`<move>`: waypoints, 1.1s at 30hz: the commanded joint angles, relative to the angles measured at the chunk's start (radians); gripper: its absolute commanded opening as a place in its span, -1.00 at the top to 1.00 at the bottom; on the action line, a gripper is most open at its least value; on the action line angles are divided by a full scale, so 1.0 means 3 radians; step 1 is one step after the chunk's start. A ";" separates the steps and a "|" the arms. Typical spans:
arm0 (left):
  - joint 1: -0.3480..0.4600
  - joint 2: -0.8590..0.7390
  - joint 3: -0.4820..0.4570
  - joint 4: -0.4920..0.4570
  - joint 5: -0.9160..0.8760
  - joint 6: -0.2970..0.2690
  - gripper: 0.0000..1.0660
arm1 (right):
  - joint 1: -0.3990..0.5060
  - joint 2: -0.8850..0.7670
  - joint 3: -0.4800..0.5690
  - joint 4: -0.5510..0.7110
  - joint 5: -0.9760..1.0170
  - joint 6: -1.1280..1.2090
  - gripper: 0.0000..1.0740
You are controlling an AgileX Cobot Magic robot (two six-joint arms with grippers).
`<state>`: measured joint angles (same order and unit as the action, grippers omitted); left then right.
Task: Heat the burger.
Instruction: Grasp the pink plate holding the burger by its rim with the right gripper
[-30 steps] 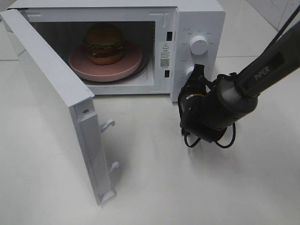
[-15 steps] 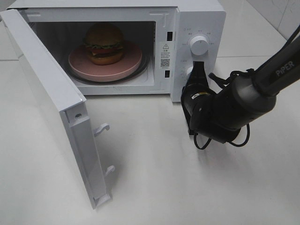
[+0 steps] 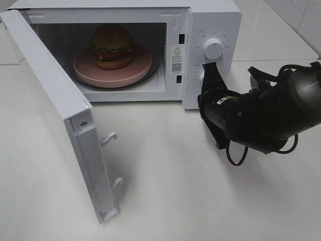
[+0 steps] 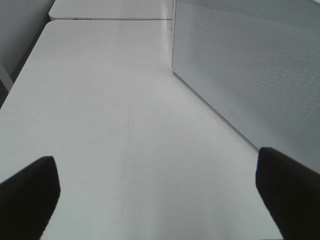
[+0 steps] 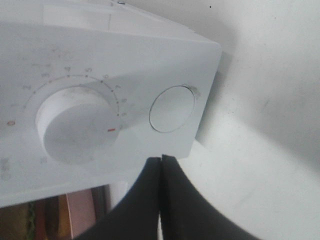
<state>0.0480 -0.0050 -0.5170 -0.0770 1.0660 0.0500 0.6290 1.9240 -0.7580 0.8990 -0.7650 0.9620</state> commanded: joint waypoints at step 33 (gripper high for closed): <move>0.0007 -0.0063 0.0003 -0.0007 0.0013 -0.0013 -0.88 | 0.0000 -0.1423 0.0167 -0.1353 0.3160 -0.3377 0.93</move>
<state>0.0480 -0.0050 -0.5170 -0.0770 1.0660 0.0500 0.6290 1.5080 -0.7010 0.4990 0.1630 -0.0140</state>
